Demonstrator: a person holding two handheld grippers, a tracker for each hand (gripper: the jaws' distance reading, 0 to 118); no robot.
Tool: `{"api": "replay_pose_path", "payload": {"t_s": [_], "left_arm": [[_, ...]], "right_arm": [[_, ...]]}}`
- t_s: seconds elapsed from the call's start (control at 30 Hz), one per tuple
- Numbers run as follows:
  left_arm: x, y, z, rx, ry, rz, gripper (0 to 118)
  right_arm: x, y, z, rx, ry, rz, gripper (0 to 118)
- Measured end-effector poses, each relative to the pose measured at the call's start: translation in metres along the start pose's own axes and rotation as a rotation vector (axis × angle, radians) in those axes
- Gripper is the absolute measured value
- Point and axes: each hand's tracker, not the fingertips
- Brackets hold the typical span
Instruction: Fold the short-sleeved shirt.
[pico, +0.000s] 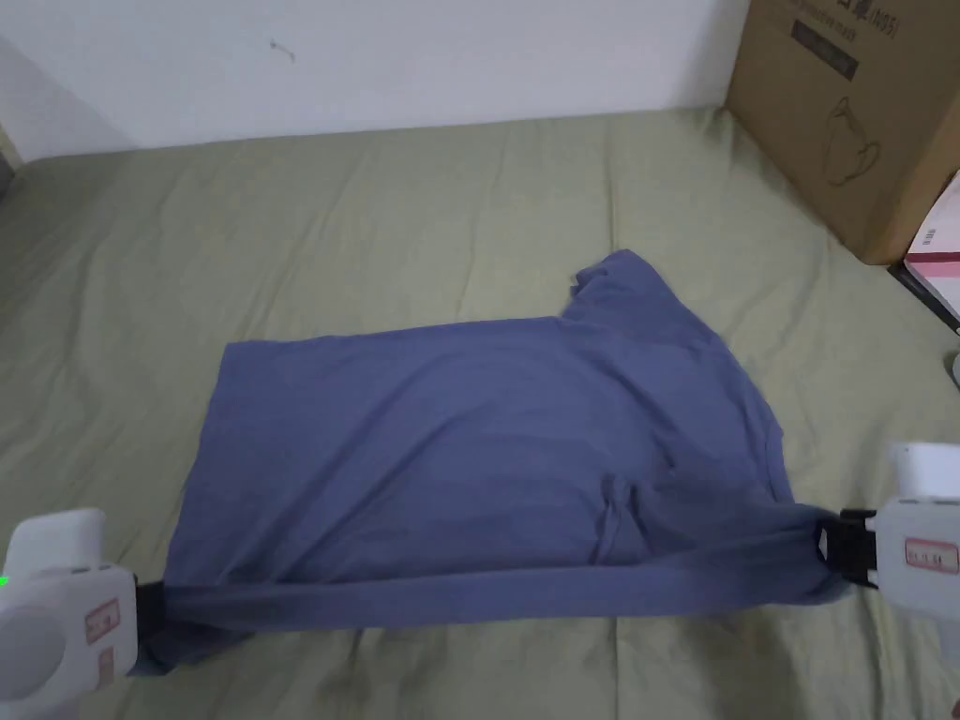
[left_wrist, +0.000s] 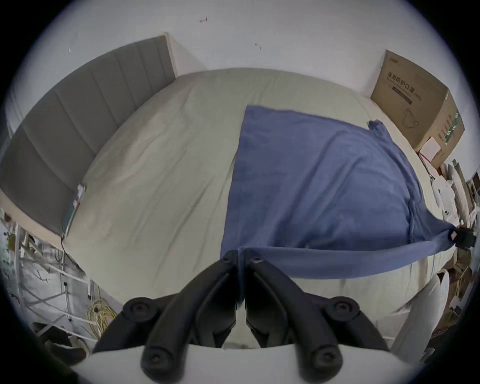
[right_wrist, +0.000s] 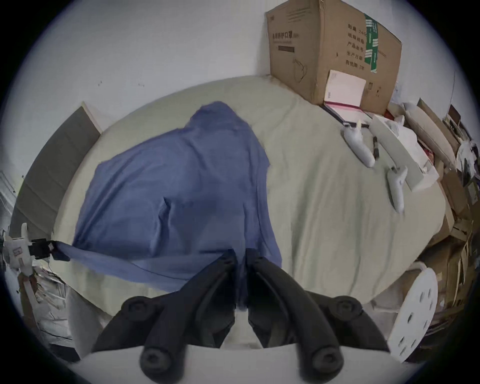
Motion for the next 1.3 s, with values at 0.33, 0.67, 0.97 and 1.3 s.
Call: {"api": "replay_pose_path", "payload": {"t_s": [0.33, 0.67, 0.97, 1.3], "left_arm": [[0.022, 0.08, -0.085, 0.015, 0.083, -0.065, 55], [0.009, 0.045, -0.039, 0.028, 0.036, -0.047, 79], [0.0, -0.013, -0.036, 0.037, 0.023, -0.026, 3], [-0.029, -0.005, -0.094, -0.083, -0.011, 0.082, 66]], "right_arm": [[0.009, 0.082, -0.11, -0.06, 0.04, -0.065, 30], [-0.024, 0.07, -0.057, 0.036, -0.036, 0.115, 72], [-0.076, 0.005, -0.045, -0.031, 0.081, 0.192, 0], [-0.064, -0.031, -0.065, -0.112, 0.111, 0.102, 0]]}}
